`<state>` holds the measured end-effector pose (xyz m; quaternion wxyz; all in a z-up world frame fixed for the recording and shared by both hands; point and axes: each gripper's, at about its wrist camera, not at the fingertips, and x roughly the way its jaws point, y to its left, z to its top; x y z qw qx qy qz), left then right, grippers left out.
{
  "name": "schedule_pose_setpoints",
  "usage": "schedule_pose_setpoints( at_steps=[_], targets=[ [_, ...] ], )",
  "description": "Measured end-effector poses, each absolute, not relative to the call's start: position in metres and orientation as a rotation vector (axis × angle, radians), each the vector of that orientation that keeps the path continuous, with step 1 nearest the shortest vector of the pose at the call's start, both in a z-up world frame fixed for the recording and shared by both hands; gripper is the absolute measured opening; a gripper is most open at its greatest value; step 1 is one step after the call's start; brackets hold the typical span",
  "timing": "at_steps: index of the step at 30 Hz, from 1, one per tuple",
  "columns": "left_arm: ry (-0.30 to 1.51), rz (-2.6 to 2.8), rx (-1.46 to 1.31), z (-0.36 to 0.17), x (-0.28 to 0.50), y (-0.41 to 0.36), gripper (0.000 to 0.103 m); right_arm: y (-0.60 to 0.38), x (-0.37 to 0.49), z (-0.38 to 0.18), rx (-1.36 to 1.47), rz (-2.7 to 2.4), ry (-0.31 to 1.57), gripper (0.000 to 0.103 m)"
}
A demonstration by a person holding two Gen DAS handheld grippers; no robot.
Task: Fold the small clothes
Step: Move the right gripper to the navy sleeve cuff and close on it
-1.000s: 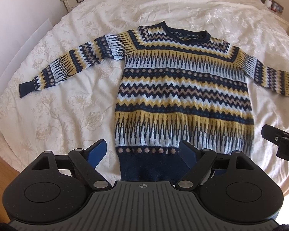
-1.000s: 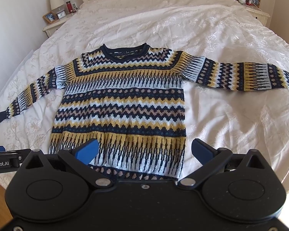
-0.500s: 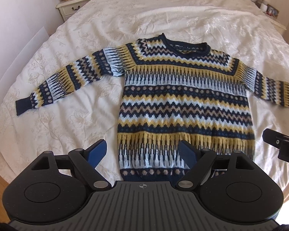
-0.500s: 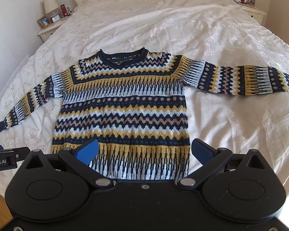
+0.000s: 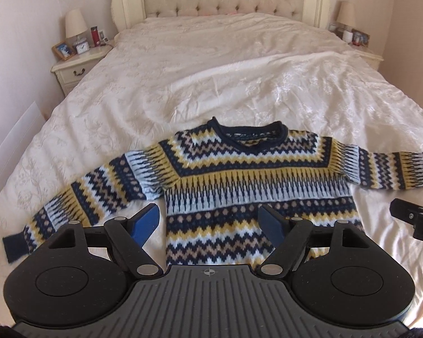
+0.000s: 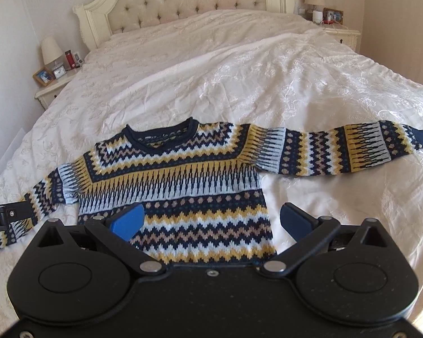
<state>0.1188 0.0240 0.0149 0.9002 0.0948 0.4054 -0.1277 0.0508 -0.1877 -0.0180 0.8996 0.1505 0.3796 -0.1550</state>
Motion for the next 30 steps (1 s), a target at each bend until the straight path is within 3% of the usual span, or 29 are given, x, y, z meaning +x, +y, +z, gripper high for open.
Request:
schedule_pose_setpoints(
  at_steps=[10, 25, 30],
  targets=[
    [0.81, -0.403, 0.16, 0.006, 0.139, 0.013, 0.077, -0.215, 0.055, -0.007, 0.328, -0.414, 0.635, 0.102],
    [0.978, -0.229, 0.181, -0.015, 0.129, -0.045, 0.076, -0.361, 0.066, -0.059, 0.324, -0.387, 0.874, 0.101],
    [0.999, -0.188, 0.181, -0.02, 0.125, -0.067, 0.076, -0.422, 0.062, -0.076, 0.34, -0.413, 0.948, 0.088]
  ],
)
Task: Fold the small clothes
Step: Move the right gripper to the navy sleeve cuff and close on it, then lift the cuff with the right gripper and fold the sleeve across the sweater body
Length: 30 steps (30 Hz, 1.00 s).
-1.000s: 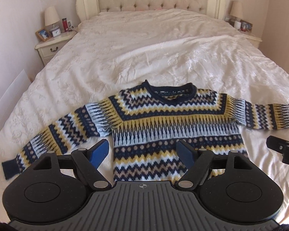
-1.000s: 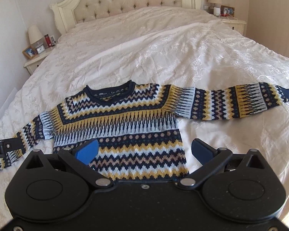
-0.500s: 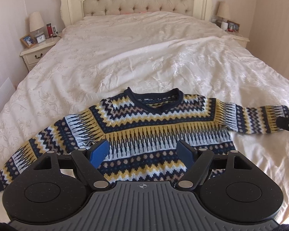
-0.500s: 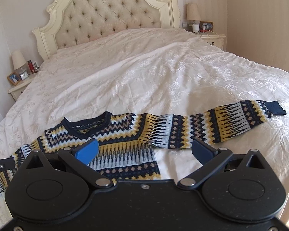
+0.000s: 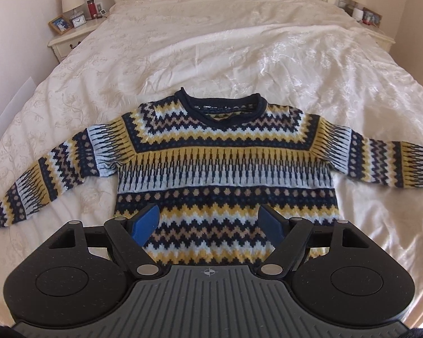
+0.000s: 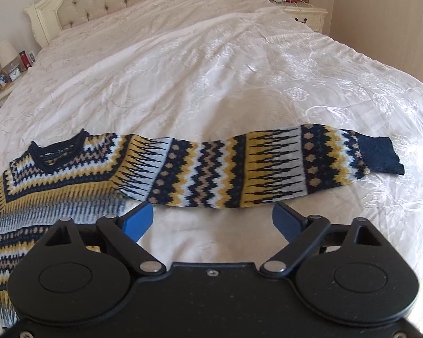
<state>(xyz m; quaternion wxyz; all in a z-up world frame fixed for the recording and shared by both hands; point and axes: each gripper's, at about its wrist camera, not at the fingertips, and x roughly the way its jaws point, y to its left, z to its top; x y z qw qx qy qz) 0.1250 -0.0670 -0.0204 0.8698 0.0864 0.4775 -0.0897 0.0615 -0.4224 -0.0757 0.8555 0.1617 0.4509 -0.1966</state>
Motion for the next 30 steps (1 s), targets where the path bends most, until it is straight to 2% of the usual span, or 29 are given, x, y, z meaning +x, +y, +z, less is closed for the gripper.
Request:
schedule_pose_setpoints(
  at_steps=[4, 12, 20, 24, 28, 30],
  targets=[
    [1.012, -0.155, 0.184, -0.023, 0.126, -0.08, 0.076, -0.47, 0.055, -0.089, 0.405, -0.458, 0.975, 0.082],
    [1.036, -0.095, 0.189, -0.027, 0.128, -0.094, 0.076, -0.534, 0.045, -0.109, 0.537, -0.551, 0.968, 0.082],
    [1.04, -0.059, 0.199, -0.029, 0.128, -0.097, 0.076, -0.568, 0.051, -0.12, 0.657, -0.59, 0.883, 0.081],
    [1.045, -0.055, 0.191, -0.031, 0.128, -0.089, 0.076, -0.572, 0.058, -0.12, 0.631, -0.633, 0.878, 0.061],
    [1.052, -0.063, 0.19, -0.036, 0.132, -0.077, 0.076, -0.573, 0.062, -0.116, 0.597, -0.668, 0.875, 0.024],
    [1.056, -0.074, 0.185, -0.039, 0.135, -0.07, 0.076, -0.567, 0.068, -0.108, 0.586, -0.661, 0.864, 0.02]
  ],
)
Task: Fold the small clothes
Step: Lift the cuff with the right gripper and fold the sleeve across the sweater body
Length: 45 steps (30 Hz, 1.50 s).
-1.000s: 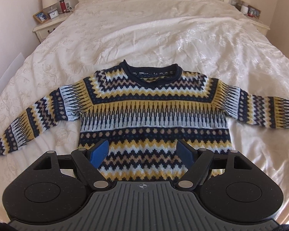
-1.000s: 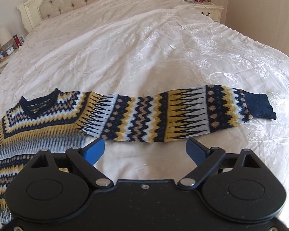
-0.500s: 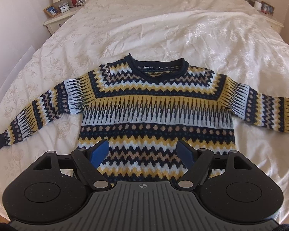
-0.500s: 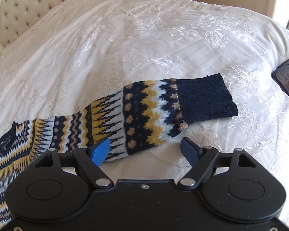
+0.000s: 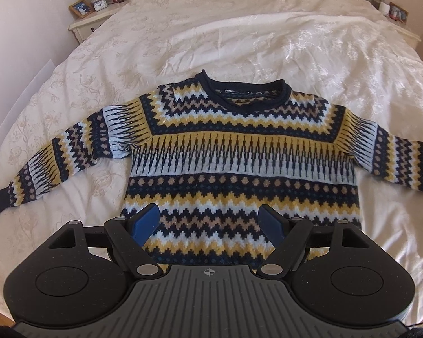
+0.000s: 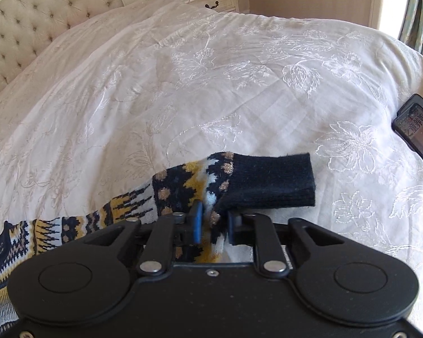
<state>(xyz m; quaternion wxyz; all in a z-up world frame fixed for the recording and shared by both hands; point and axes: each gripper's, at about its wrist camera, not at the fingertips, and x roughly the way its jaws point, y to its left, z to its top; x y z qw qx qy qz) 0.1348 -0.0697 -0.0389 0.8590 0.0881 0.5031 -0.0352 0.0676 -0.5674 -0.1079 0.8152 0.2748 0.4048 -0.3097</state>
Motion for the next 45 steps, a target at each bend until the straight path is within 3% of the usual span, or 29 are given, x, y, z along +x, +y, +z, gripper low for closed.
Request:
schedule_pose_setpoints(
  at_steps=[15, 27, 32, 34, 36, 45],
  targets=[
    [1.064, -0.107, 0.179, -0.051, 0.172, 0.018, 0.076, -0.36, 0.203, -0.017, 0.42, -0.202, 0.775, 0.019],
    [1.097, -0.046, 0.18, -0.066, 0.196, 0.086, 0.076, -0.174, 0.289, -0.078, 0.319, 0.096, 0.881, 0.019],
    [1.112, -0.031, 0.175, -0.072, 0.206, 0.098, 0.076, -0.13, 0.289, -0.103, 0.295, 0.177, 0.929, 0.028],
    [1.114, -0.031, 0.173, -0.074, 0.21, 0.099, 0.076, -0.12, 0.284, -0.103, 0.311, 0.212, 0.922, 0.048],
    [1.112, -0.04, 0.172, -0.074, 0.215, 0.097, 0.076, -0.121, 0.277, -0.1, 0.322, 0.229, 0.908, 0.061],
    [1.093, -0.151, 0.205, -0.085, 0.249, 0.053, 0.076, -0.175, 0.246, -0.108, 0.325, 0.112, 0.945, 0.061]
  ],
)
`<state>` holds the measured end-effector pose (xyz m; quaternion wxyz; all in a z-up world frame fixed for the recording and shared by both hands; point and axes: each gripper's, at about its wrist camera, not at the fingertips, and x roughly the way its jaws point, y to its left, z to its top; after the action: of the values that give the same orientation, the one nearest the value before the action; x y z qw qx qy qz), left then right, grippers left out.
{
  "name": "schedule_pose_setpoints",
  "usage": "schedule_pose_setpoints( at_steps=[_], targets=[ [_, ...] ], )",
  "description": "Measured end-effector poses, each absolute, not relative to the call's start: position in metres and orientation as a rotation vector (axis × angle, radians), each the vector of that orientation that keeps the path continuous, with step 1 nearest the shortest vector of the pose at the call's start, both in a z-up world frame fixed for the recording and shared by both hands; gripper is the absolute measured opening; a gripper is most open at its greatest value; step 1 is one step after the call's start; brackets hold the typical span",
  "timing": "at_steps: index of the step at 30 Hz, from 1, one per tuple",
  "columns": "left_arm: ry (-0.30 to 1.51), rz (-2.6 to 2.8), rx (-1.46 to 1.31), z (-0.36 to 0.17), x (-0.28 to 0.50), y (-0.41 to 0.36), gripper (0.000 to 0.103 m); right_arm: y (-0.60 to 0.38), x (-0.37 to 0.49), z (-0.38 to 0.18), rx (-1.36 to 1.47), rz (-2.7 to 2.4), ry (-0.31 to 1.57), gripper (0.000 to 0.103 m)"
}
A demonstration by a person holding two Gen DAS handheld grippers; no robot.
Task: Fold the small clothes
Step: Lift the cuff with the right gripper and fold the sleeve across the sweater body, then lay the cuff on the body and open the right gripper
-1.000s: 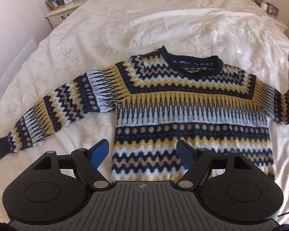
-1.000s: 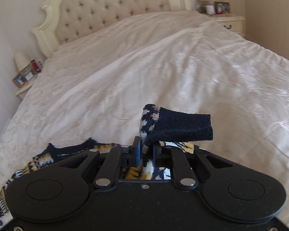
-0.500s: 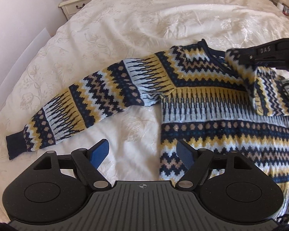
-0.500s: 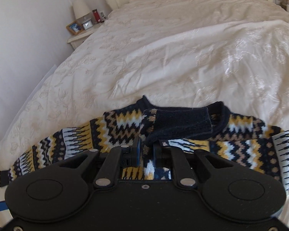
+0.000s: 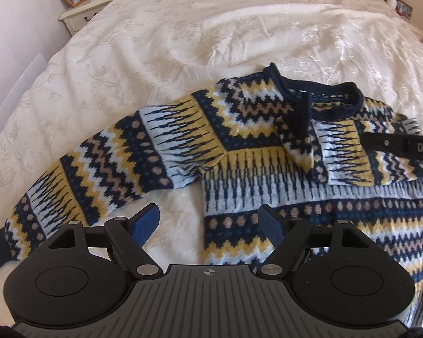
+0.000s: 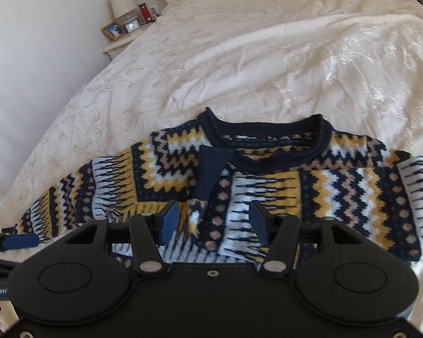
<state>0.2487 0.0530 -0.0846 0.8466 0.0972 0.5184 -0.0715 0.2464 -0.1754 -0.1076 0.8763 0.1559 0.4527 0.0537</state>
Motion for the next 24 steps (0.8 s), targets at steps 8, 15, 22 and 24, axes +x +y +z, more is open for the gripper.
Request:
schedule_pose_setpoints(
  at_steps=[8, 15, 22, 24],
  targets=[
    [1.051, -0.269, 0.28, -0.094, 0.283, -0.018, 0.076, -0.222, 0.22, -0.131, 0.403, -0.003, 1.007, 0.061],
    [1.058, -0.302, 0.342, -0.119, 0.317, -0.07, 0.076, -0.236, 0.207, -0.141, 0.418, -0.04, 1.024, 0.061],
    [1.121, -0.223, 0.325, -0.147, 0.354, -0.079, 0.047, -0.248, 0.202, -0.144, 0.45, -0.064, 1.018, 0.061],
    [1.137, -0.194, 0.301, -0.149, 0.359, -0.075, 0.015, -0.249, 0.202, -0.145, 0.452, -0.069, 1.019, 0.061]
  ],
)
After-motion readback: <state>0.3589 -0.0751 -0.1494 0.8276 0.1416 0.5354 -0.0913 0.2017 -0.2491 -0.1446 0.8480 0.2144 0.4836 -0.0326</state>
